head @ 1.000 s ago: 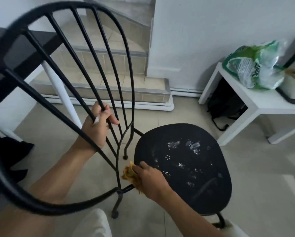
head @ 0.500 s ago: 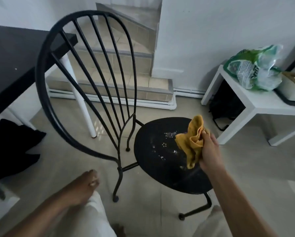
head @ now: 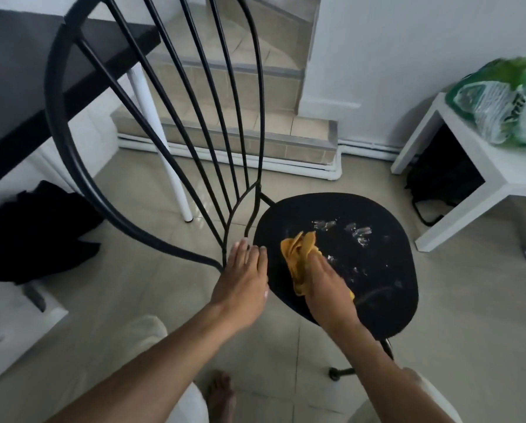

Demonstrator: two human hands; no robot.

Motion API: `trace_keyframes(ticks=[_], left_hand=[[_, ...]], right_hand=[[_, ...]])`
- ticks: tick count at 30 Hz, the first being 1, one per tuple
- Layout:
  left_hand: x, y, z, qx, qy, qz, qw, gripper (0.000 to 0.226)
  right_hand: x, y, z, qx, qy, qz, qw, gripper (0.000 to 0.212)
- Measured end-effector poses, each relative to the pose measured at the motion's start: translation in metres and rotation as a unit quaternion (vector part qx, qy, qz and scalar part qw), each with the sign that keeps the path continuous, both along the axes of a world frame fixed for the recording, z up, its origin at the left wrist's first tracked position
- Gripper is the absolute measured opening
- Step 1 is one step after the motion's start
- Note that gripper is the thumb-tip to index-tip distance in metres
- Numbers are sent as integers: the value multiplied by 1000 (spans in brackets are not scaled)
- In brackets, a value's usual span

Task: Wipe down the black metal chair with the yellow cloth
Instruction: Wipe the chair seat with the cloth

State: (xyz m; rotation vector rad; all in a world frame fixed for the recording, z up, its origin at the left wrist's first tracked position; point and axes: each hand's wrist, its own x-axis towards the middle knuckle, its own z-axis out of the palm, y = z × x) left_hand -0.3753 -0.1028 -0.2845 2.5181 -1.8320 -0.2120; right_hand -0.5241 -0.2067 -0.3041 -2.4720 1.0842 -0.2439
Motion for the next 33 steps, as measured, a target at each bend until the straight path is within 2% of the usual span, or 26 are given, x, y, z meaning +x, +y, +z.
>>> trace_keyframes(ticks=[2,4,7,9,12,13,16,21,24,26,28,30,33], left_hand=[[3,-11,-14,92,-91,-5,992,77],[5,-20,-28,137,-104,7,985,87],[10,-32,-46,168,-70,44,982,105],[14,-40,-59,185,-39,56,980,114],[21,-46,-70,160,88,95,979,122],[23,-46,-71,143,106,99,979,123],[22,-46,-73,140,77,86,983,126],[24,-45,-71,173,61,70,981,119],[25,-45,-65,169,111,67,977,107],[25,-46,-62,115,169,87,975,93],[24,-50,-65,35,188,111,975,75],[22,-51,-71,-23,180,140,973,66],[21,-52,-85,-77,142,148,976,65]], right_hand=[[3,9,-22,-62,56,104,991,45],[5,9,-41,-80,87,154,981,48],[7,1,-55,-55,92,175,979,53],[10,-5,-58,-73,94,204,972,55],[22,-18,-58,-88,117,226,963,56],[29,-23,-60,-87,113,224,964,56],[52,-36,-64,-85,104,192,972,54],[87,-69,-66,-65,127,131,981,58],[101,-78,-65,-41,142,95,984,59],[97,-73,-62,-22,129,96,987,59],[83,-61,-56,-6,106,119,987,64],[61,-45,-50,-13,90,144,985,63],[48,-43,-44,-88,108,174,975,54]])
